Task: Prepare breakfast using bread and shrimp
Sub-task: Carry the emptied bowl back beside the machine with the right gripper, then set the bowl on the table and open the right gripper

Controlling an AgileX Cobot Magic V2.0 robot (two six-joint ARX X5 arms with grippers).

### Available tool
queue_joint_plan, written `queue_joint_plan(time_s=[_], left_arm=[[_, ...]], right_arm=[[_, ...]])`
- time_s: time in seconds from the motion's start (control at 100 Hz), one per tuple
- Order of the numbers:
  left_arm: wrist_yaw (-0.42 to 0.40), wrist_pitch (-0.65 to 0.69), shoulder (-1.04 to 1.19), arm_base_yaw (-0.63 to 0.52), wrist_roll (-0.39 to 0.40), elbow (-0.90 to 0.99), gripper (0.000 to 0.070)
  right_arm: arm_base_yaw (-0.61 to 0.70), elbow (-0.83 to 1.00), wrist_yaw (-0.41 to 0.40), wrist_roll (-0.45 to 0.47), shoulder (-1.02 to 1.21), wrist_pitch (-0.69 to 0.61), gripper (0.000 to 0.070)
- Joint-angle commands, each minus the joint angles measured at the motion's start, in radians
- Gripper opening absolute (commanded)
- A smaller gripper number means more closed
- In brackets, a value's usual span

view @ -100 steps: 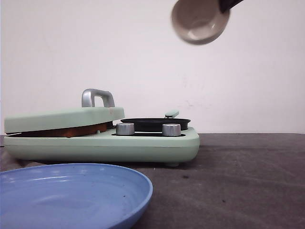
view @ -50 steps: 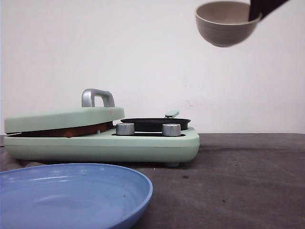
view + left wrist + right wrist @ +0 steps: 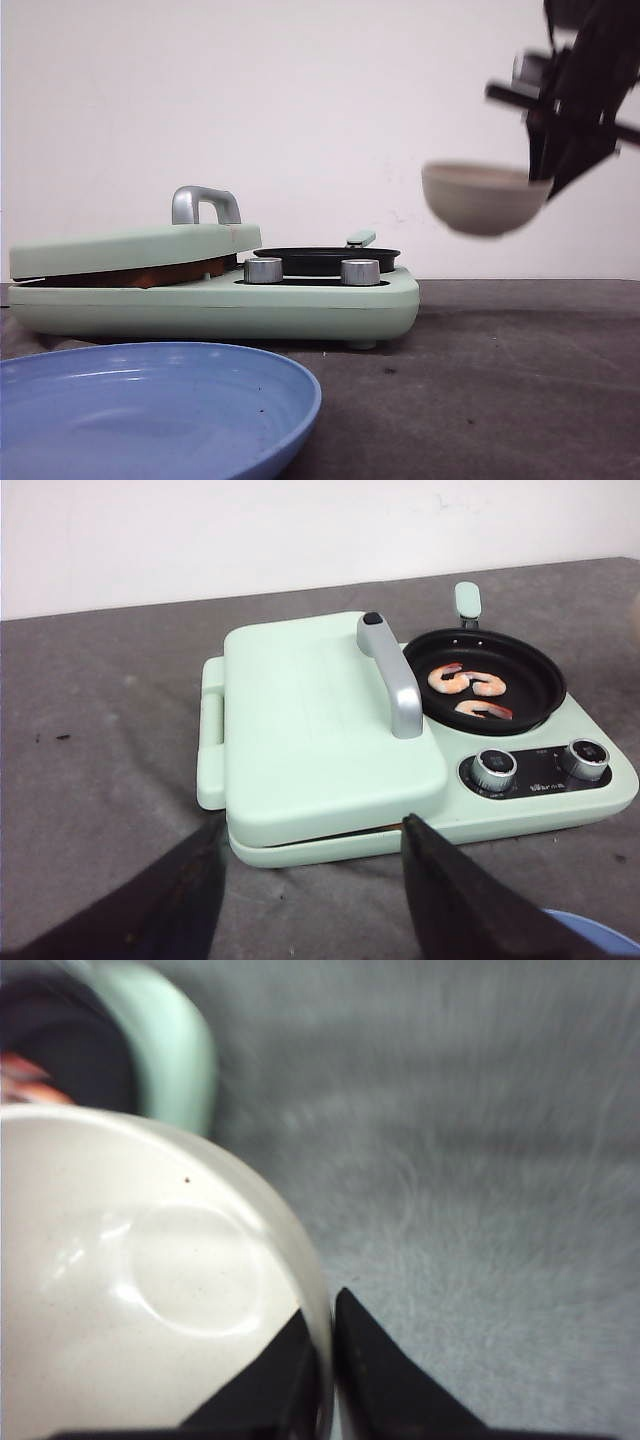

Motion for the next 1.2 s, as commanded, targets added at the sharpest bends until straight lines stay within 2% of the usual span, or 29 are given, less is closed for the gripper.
queue_joint_plan(time_s=[0.0,0.38,0.59,1.19], left_arm=[[0.001,0.006,0.002,0.000,-0.001,0.007,0.0278],[0.001,-0.031,0.001,0.000,0.000,0.007,0.0278],[0.001,-0.035,0.001,0.000,0.003,0.007,0.0278],[0.001,-0.035,0.001,0.000,0.003,0.007,0.0278]], right_arm=[[0.000,0.019,-0.002,0.009,0.054,0.010,0.0003],[-0.006,0.018,0.041,0.010,0.184,0.036,0.0003],[-0.006,0.018,0.118,0.010,0.198,0.038,0.0003],[-0.012,0.005,0.112,-0.002,0.245,0.009,0.0003]])
